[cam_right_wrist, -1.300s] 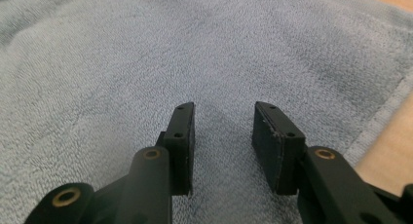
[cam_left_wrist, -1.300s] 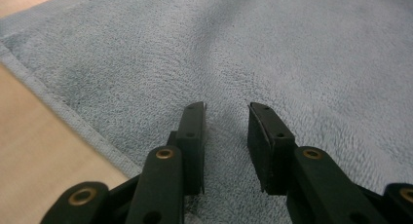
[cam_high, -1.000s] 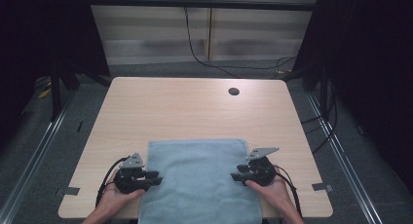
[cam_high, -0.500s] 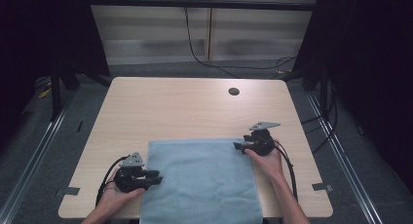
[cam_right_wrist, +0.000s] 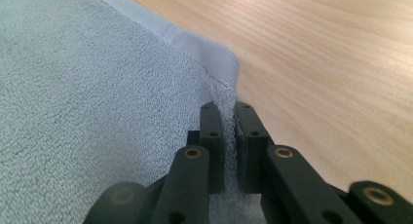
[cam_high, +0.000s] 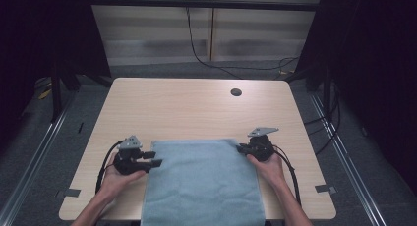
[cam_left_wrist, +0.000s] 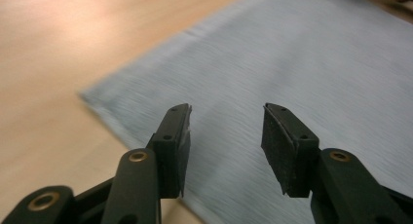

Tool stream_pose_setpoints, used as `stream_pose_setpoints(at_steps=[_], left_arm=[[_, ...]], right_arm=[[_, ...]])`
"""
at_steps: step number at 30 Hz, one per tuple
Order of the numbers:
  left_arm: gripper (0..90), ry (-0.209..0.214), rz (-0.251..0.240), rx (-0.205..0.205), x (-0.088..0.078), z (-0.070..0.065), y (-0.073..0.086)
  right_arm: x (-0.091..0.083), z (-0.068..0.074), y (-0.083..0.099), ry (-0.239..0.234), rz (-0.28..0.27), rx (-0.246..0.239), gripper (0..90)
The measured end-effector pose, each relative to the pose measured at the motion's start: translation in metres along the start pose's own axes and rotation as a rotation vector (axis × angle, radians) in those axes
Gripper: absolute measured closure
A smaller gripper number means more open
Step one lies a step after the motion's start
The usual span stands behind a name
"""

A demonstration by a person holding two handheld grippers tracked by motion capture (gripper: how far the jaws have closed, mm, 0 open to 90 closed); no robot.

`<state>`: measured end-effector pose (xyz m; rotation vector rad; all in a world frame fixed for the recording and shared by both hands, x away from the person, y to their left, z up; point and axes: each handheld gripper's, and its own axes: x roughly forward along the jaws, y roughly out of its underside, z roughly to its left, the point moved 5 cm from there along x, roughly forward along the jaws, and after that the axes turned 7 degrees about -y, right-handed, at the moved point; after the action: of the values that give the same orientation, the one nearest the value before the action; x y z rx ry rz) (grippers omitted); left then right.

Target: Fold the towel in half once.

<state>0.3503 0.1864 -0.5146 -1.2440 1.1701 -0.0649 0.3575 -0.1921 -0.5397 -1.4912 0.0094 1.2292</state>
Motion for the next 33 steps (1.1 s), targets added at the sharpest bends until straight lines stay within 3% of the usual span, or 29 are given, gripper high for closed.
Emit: stream_pose_setpoints(at_steps=[1, 3, 5, 7, 9, 10, 12, 14, 17, 20, 22, 25, 27, 30, 31, 33], left_arm=[[51.0, -0.014, -0.010, -0.017, 0.008, 0.011, -0.007], [48.9, -0.053, 0.006, -0.018, 0.016, 0.020, -0.010], [48.9, -0.069, 0.005, -0.052, 0.023, 0.029, -0.007], [47.4, -0.086, 0.041, -0.026, 0.027, 0.030, -0.002], [46.6, -0.094, 0.052, -0.011, 0.027, 0.031, 0.000], [46.2, -0.092, 0.044, -0.023, 0.026, 0.029, 0.001], [44.2, -0.100, 0.057, 0.008, 0.026, 0.027, 0.002], [43.7, -0.077, 0.064, 0.022, 0.028, 0.021, 0.001], [46.1, -0.086, 0.055, 0.056, 0.030, 0.017, 0.000], [55.1, -0.022, 0.064, 0.084, 0.029, 0.012, 0.002], [60.8, -0.001, 0.062, 0.093, 0.028, 0.009, 0.004], [72.3, 0.031, 0.062, 0.085, 0.028, 0.005, 0.005], [80.5, 0.054, 0.076, 0.078, 0.028, 0.000, 0.006], [83.8, 0.050, 0.075, 0.074, 0.028, -0.001, 0.006], [84.0, 0.055, 0.069, 0.039, 0.028, 0.001, 0.005], [84.1, 0.065, 0.065, 0.024, 0.028, 0.002, 0.005]], right_arm=[[-0.001, 0.002, 0.001, -0.005, 0.004, 0.003, 85.0], [-0.001, 0.004, 0.002, -0.013, 0.004, 0.000, 85.0], [-0.002, 0.006, 0.004, -0.032, -0.007, 0.012, 85.0], [-0.004, 0.008, 0.006, -0.033, -0.007, 0.007, 85.0], [-0.005, 0.009, 0.007, -0.030, -0.004, 0.007, 84.9], [-0.005, 0.010, 0.007, -0.030, -0.004, 0.007, 84.9], [-0.005, 0.009, 0.007, -0.033, -0.005, 0.012, 84.9], [-0.005, 0.010, 0.007, -0.031, -0.006, 0.011, 84.9], [-0.005, 0.010, 0.007, -0.030, -0.010, 0.009, 84.8], [-0.005, 0.010, 0.008, -0.031, -0.015, 0.014, 84.8], [-0.005, 0.010, 0.008, -0.033, -0.017, 0.023, 84.8], [-0.005, 0.010, 0.008, -0.039, -0.020, 0.032, 84.9], [-0.004, 0.012, 0.008, -0.075, -0.017, 0.033, 85.3], [-0.004, 0.016, 0.008, -0.093, -0.003, 0.031, 86.2], [-0.004, 0.017, 0.008, -0.115, -0.010, 0.045, 86.3], [-0.005, 0.016, 0.007, -0.122, -0.016, 0.046, 86.4]])
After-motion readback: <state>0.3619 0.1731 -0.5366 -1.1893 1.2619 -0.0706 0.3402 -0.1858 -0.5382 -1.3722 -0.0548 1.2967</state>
